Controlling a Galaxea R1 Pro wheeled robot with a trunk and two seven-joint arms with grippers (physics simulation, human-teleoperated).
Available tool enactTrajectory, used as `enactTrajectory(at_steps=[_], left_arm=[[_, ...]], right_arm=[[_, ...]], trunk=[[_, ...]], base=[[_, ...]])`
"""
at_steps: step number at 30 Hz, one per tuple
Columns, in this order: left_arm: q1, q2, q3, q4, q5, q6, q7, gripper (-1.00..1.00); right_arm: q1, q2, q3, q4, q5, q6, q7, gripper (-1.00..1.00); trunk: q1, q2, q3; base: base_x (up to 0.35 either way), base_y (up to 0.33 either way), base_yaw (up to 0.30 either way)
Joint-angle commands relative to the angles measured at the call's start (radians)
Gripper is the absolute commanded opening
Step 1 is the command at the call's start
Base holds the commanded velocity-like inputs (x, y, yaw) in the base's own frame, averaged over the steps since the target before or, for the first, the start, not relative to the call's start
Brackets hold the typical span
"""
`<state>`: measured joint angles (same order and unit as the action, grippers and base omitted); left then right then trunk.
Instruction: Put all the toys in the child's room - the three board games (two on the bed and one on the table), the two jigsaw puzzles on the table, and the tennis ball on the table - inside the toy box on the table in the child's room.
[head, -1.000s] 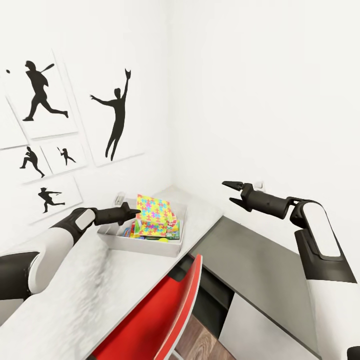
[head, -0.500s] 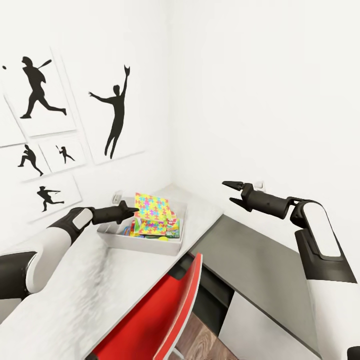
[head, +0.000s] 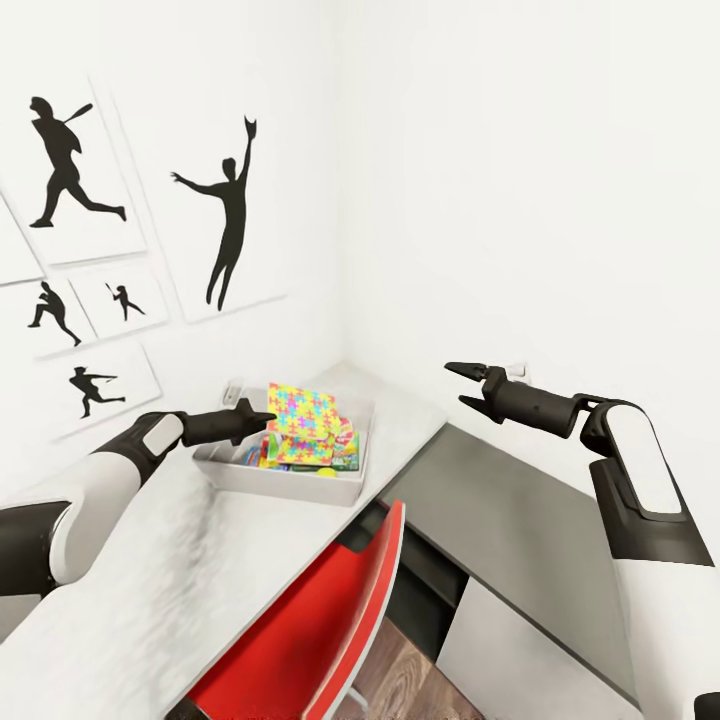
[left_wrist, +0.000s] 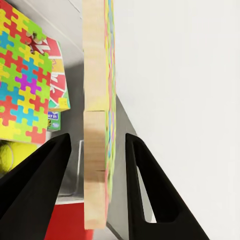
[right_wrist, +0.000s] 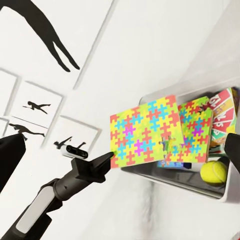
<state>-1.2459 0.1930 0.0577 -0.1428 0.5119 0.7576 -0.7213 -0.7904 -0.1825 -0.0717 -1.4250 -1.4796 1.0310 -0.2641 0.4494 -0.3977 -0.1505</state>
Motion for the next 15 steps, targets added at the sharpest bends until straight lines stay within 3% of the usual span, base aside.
enactTrajectory(at_steps=[1, 15], left_arm=[[-0.001, -0.001, 0.006, 0.0, -0.004, 0.005, -0.002, -1.0], [-0.007, -0.014, 0.006, -0.007, -0.005, 0.005, 0.01, -1.0]], right_arm=[[-0.001, 0.0, -0.001, -0.001, -0.011, 0.003, -0.01, 1.0], [-0.001, -0.002, -0.002, -0.002, -0.011, 0.006, -0.009, 1.0]], trunk=[[0.001, -0.002, -0.004], [0.001, -0.002, -0.027]], base=[[0.0, 0.0, 0.0], [0.0, 0.0, 0.0]])
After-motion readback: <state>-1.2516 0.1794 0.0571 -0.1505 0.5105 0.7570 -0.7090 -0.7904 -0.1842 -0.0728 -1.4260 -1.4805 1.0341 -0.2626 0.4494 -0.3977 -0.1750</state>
